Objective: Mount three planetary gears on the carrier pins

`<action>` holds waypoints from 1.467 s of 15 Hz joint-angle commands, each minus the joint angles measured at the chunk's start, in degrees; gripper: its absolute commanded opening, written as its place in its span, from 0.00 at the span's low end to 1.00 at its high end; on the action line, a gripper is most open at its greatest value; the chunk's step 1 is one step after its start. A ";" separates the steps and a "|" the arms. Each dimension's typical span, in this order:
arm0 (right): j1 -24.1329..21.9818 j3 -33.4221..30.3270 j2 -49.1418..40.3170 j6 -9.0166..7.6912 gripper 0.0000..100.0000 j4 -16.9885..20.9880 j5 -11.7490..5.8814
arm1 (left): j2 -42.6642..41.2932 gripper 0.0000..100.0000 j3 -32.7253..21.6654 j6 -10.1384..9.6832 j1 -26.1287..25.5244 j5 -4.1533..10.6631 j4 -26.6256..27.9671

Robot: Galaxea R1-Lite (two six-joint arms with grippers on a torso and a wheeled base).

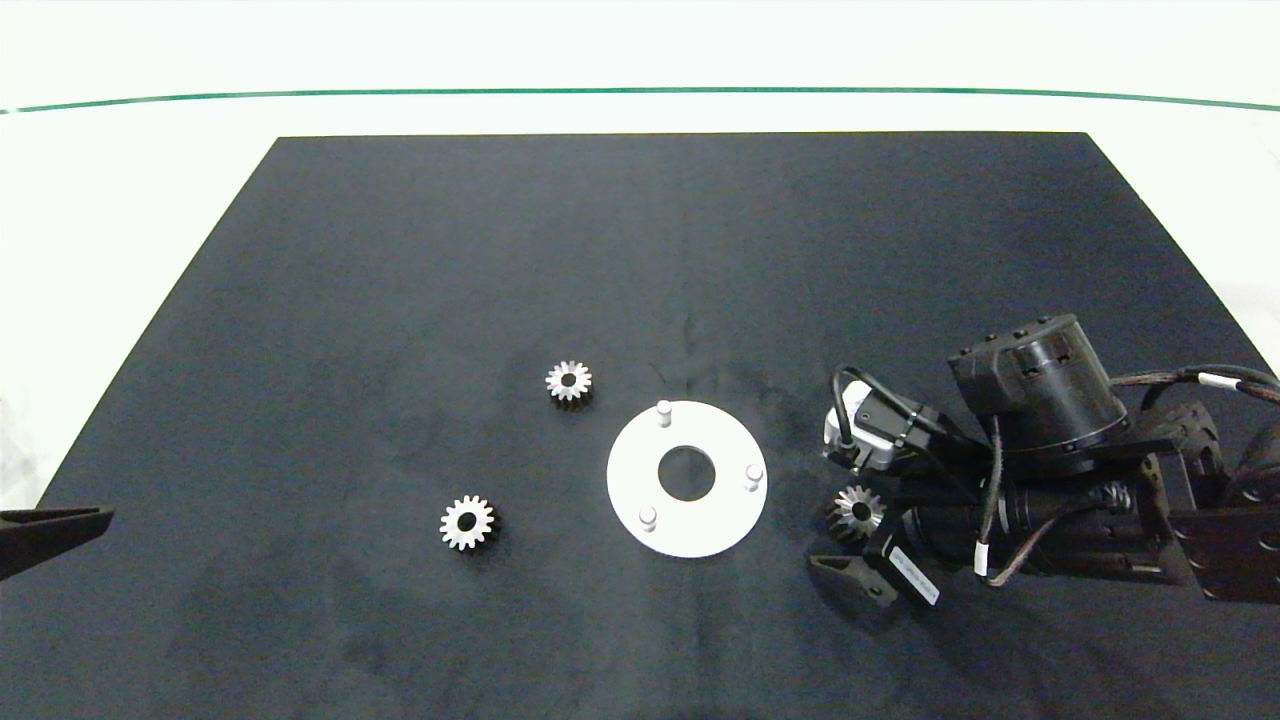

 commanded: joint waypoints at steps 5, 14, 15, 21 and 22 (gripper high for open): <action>-0.16 -0.01 -0.05 -0.11 0.84 0.06 -0.39 | -0.20 1.00 0.06 0.38 0.00 0.04 0.26; -0.51 0.16 -0.05 -0.11 0.66 0.06 -0.39 | -0.20 1.00 0.14 0.38 0.00 0.04 0.26; -0.51 0.25 -0.05 -0.11 0.63 0.06 -0.39 | -0.20 1.00 0.14 0.38 0.00 0.04 0.26; -0.42 0.34 -0.05 -0.02 0.51 0.15 -0.30 | -0.28 1.00 0.14 0.38 0.00 0.04 0.26; -0.42 0.34 -0.05 -0.02 0.49 0.15 -0.30 | -0.20 1.00 0.14 0.38 0.00 0.04 0.26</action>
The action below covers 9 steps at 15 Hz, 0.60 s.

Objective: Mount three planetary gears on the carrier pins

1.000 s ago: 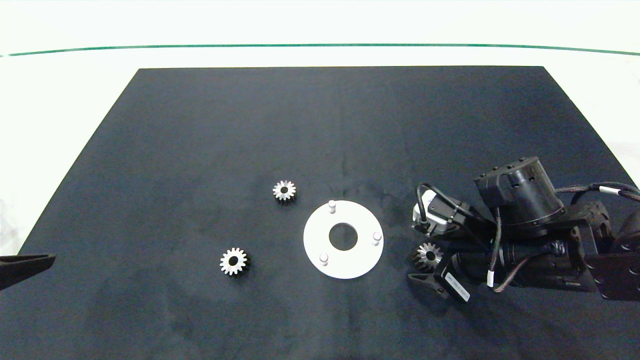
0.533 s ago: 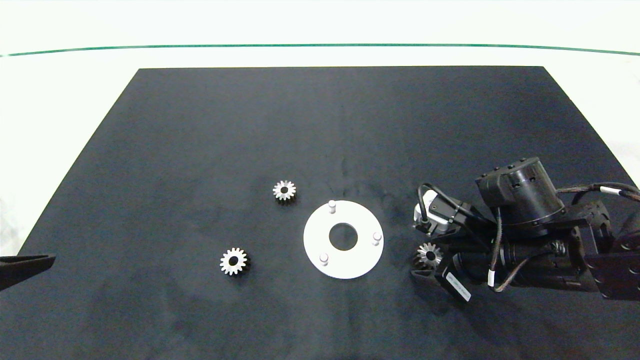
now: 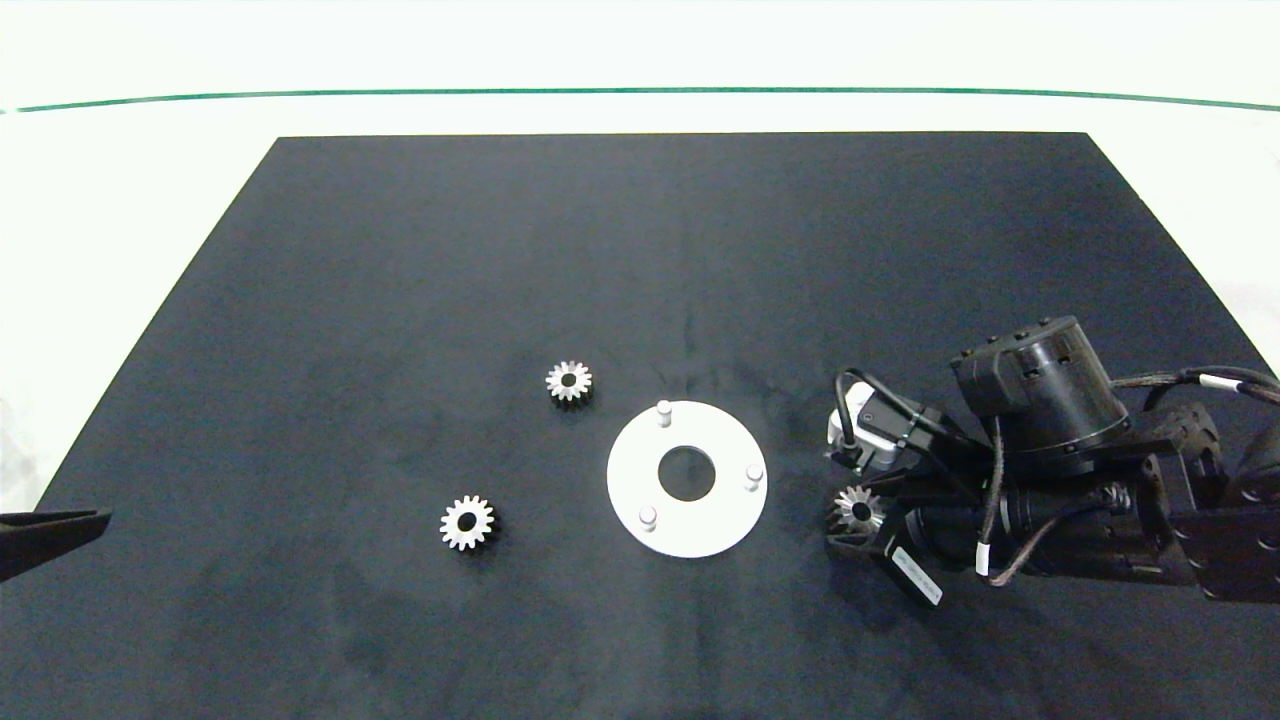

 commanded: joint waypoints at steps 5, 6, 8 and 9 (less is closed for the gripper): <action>0.21 0.01 0.04 -0.16 0.39 0.01 0.07 | 0.05 1.00 0.01 0.12 -0.02 0.04 0.26; 0.21 0.01 0.04 -0.16 0.37 0.10 -0.02 | 0.05 1.00 0.01 0.12 -0.02 0.04 0.26; 0.21 0.10 0.04 -0.16 0.33 0.10 -0.02 | 0.05 1.00 0.01 0.12 -0.02 0.04 0.26; 0.30 0.10 -0.05 -0.16 0.31 0.01 -0.02 | 0.05 1.00 0.01 0.12 -0.02 0.04 0.26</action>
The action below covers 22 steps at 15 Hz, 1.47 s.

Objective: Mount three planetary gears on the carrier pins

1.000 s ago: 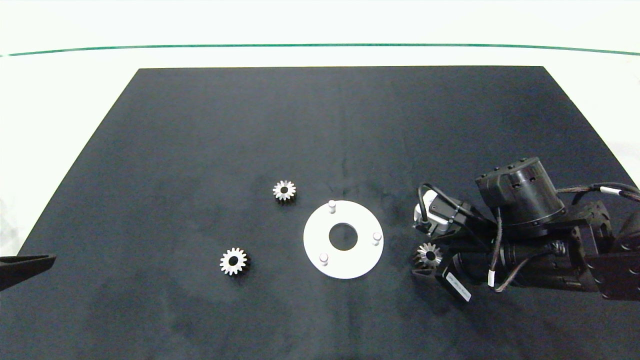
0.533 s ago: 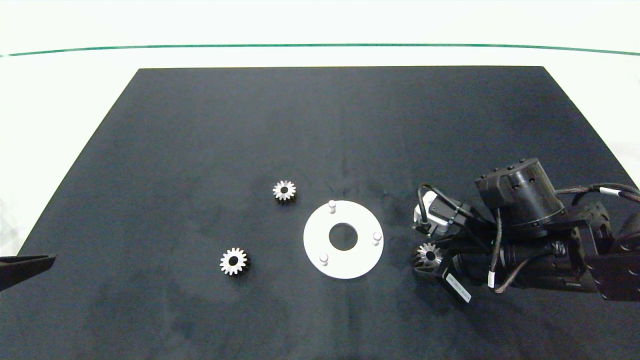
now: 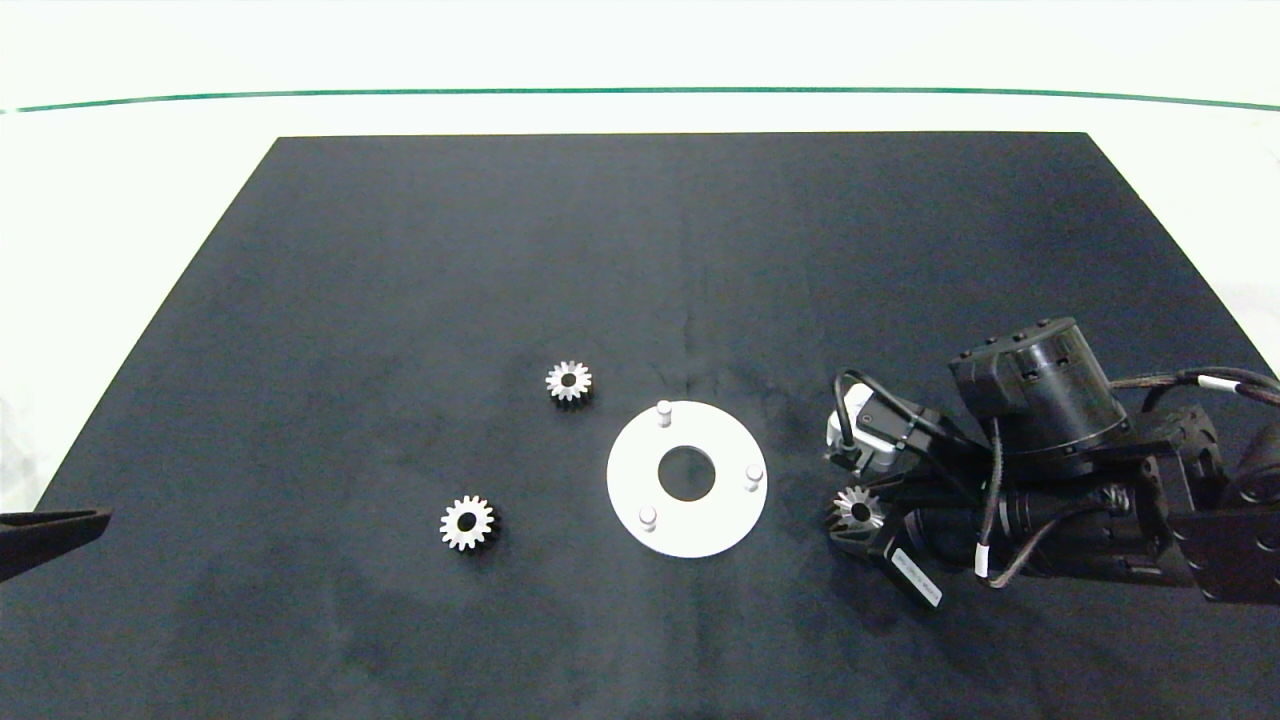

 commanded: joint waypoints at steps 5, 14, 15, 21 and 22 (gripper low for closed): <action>0.32 -2.35 -3.02 -0.25 0.25 0.57 0.07 | 0.05 1.00 0.01 0.18 0.00 0.04 0.26; 5.33 -12.45 -1.18 0.11 0.25 5.93 -0.63 | 0.05 1.00 0.19 0.09 -0.79 0.04 0.26; 5.86 -12.63 -0.56 0.11 0.25 5.84 -0.81 | 0.05 1.00 0.19 0.09 -0.79 0.04 0.26; 7.79 -14.83 2.60 0.55 0.25 5.84 -1.51 | 0.05 1.00 0.19 0.09 -0.79 0.04 0.26; 7.88 -15.00 3.13 0.55 0.25 5.84 -1.51 | 0.05 1.00 0.19 0.09 -0.79 0.04 0.26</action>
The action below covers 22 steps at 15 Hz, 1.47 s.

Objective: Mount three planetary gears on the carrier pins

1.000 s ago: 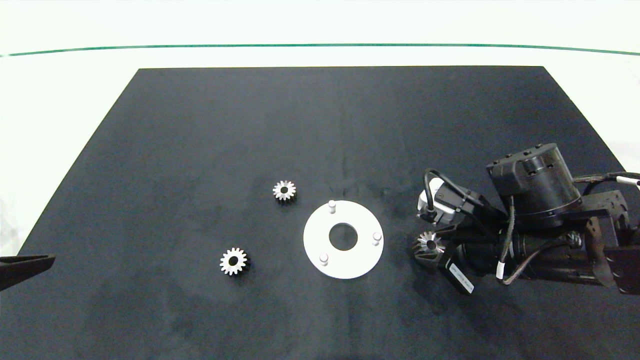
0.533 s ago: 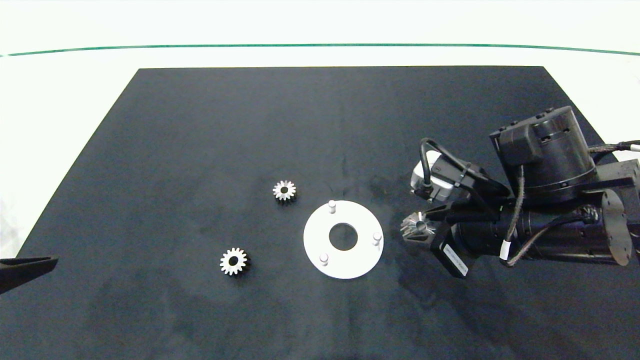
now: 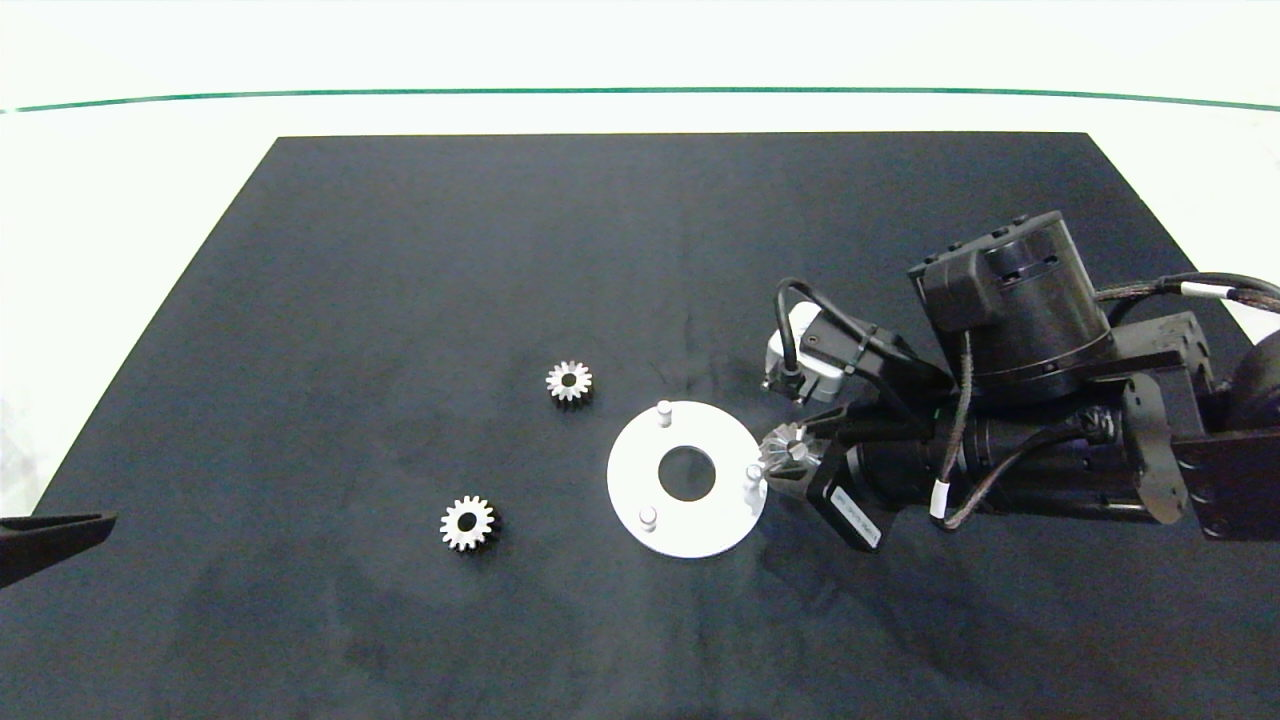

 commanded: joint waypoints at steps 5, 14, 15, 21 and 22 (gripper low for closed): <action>0.91 -1.63 3.21 0.33 0.25 0.04 -0.07 | 0.05 1.00 -0.01 0.09 0.01 0.04 0.26; 1.35 -2.68 4.97 0.41 0.25 0.04 -0.07 | -0.04 1.00 -0.01 0.09 0.01 0.04 0.26; 1.35 -2.95 5.06 0.41 0.25 0.04 -0.07 | -0.04 1.00 -0.01 0.09 0.01 0.04 0.26; 1.35 -3.03 5.85 0.50 0.25 0.04 -0.07 | -0.13 1.00 -0.01 0.18 -0.08 0.04 0.26; 1.35 -2.95 5.76 0.50 0.25 0.04 -0.07 | -0.22 1.00 -0.01 0.18 0.01 0.04 0.26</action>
